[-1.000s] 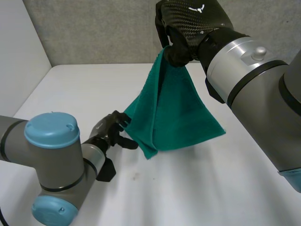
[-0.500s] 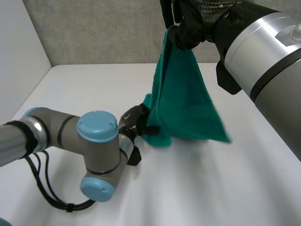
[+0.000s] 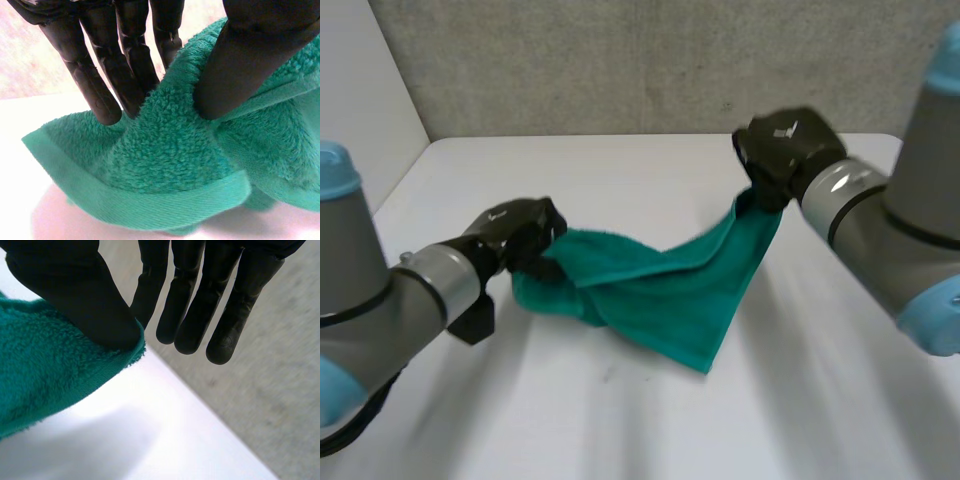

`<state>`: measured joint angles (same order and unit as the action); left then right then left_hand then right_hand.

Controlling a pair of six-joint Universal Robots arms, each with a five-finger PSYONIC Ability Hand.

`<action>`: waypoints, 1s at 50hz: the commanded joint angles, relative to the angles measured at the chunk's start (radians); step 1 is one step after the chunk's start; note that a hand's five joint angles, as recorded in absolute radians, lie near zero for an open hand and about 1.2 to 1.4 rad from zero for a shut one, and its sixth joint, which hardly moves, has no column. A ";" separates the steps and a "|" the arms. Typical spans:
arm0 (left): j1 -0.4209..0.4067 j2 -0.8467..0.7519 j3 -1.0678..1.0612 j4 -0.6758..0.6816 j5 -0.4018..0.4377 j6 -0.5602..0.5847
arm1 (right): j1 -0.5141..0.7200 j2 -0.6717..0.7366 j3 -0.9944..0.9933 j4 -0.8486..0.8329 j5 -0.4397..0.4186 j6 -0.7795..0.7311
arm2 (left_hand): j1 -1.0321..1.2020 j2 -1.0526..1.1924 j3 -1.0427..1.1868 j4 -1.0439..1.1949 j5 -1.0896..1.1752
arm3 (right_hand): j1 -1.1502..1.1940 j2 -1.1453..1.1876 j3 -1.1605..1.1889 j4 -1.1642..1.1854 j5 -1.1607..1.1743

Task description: Fold the towel.

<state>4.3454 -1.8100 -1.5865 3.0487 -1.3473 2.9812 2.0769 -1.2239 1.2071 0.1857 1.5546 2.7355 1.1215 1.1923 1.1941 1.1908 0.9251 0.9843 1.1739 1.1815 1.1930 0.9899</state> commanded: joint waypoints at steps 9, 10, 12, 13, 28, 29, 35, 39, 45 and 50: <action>0.056 -0.317 0.187 -0.096 0.056 0.071 | 0.011 0.310 -0.086 -0.055 0.007 0.045 | 0.275 0.204 0.202 0.205 0.297 | 0.412 0.222 0.215 0.203 0.232; 0.054 -0.340 0.212 -0.094 0.051 0.071 | 0.011 0.325 -0.098 -0.060 0.006 0.064 | 0.275 0.204 0.202 0.205 0.297 | 0.412 0.222 0.215 0.203 0.232; 0.048 -0.379 0.261 -0.094 0.033 0.068 | 0.011 0.357 -0.131 -0.061 0.004 0.122 | 0.275 0.204 0.202 0.205 0.297 | 0.412 0.222 0.215 0.203 0.232; 0.043 -0.405 0.296 -0.094 0.014 0.067 | 0.011 0.365 -0.139 -0.060 0.001 0.139 | 0.054 -0.017 -0.018 -0.015 0.076 | 0.294 0.104 0.097 0.085 0.114; -0.019 -0.217 0.201 -0.084 -0.032 0.067 | -0.052 0.195 0.008 -0.058 -0.011 0.334 | -0.793 -0.864 -0.866 -0.863 -0.772 | -0.617 -0.807 -0.815 -0.826 -0.798; -0.027 -0.204 0.197 -0.080 -0.032 0.065 | -0.057 0.182 0.025 -0.058 -0.011 0.334 | -0.796 -0.867 -0.869 -0.866 -0.775 | -0.617 -0.807 -0.815 -0.826 -0.798; -0.087 -0.157 0.163 -0.024 -0.068 0.067 | -0.070 0.091 0.159 -0.068 -0.008 0.334 | -0.776 -0.847 -0.849 -0.845 -0.754 | -0.617 -0.807 -0.815 -0.826 -0.798; -0.122 -0.163 0.155 0.015 -0.136 0.070 | -0.072 0.063 0.215 -0.075 -0.005 0.331 | -0.770 -0.841 -0.843 -0.839 -0.748 | -0.617 -0.807 -0.815 -0.826 -0.798; -0.181 -0.189 0.152 0.033 -0.210 0.081 | -0.104 0.027 0.290 -0.092 -0.007 0.328 | -0.744 -0.814 -0.816 -0.813 -0.722 | -0.617 -0.807 -0.815 -0.826 -0.798; -0.205 -0.196 0.151 0.033 -0.210 0.084 | -0.127 0.017 0.336 -0.112 -0.011 0.325 | -0.714 -0.785 -0.787 -0.784 -0.692 | -0.617 -0.807 -0.815 -0.826 -0.798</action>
<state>4.1840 -1.9850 -1.4353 3.0771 -1.5285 3.0578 1.9838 -1.1868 1.4734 0.0997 1.5485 3.0641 0.3418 0.3268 0.3305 0.3240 0.1484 0.3360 0.3914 0.3797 0.3670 0.1922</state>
